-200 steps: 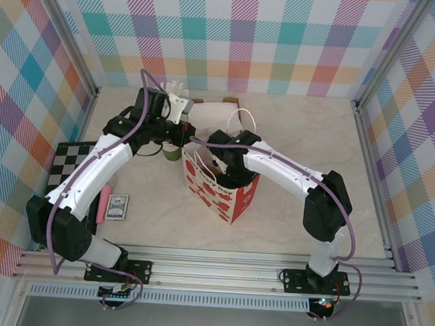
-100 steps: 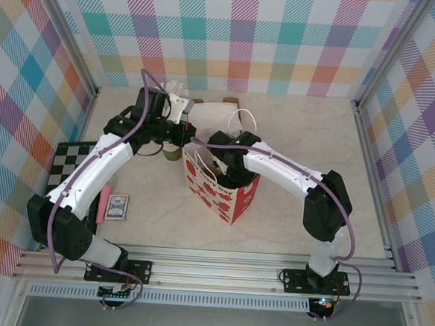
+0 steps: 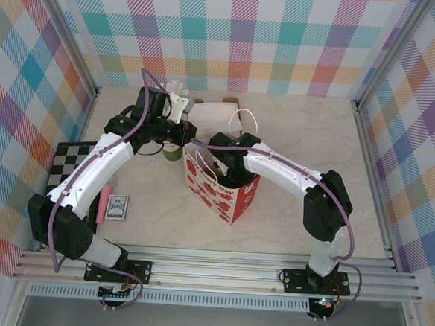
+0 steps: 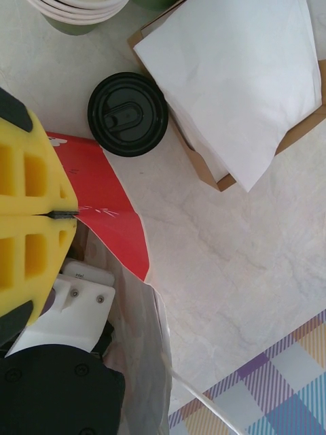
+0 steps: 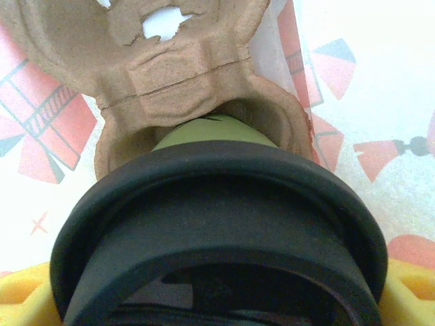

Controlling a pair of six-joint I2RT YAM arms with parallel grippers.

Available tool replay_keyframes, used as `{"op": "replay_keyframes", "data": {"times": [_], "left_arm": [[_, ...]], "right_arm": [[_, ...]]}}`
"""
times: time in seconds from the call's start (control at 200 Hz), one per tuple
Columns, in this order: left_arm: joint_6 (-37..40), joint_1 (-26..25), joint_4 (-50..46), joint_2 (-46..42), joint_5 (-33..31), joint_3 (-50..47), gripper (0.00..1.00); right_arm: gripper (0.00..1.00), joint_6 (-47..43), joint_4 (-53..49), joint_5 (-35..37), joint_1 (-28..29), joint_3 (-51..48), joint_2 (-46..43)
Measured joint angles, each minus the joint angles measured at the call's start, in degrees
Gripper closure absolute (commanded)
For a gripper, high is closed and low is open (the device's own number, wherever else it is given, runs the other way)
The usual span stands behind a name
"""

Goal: Pack the takeout coffee

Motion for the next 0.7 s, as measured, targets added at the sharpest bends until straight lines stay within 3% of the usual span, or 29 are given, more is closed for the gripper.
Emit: {"op": "replay_keyframes", "data": {"times": [0.7], "left_arm": [[0.0,0.0,0.0,0.0,0.04,0.0,1.0]], "right_arm": [[0.45,-0.55,2.82,-0.68,-0.48,-2.86,-1.05]]}}
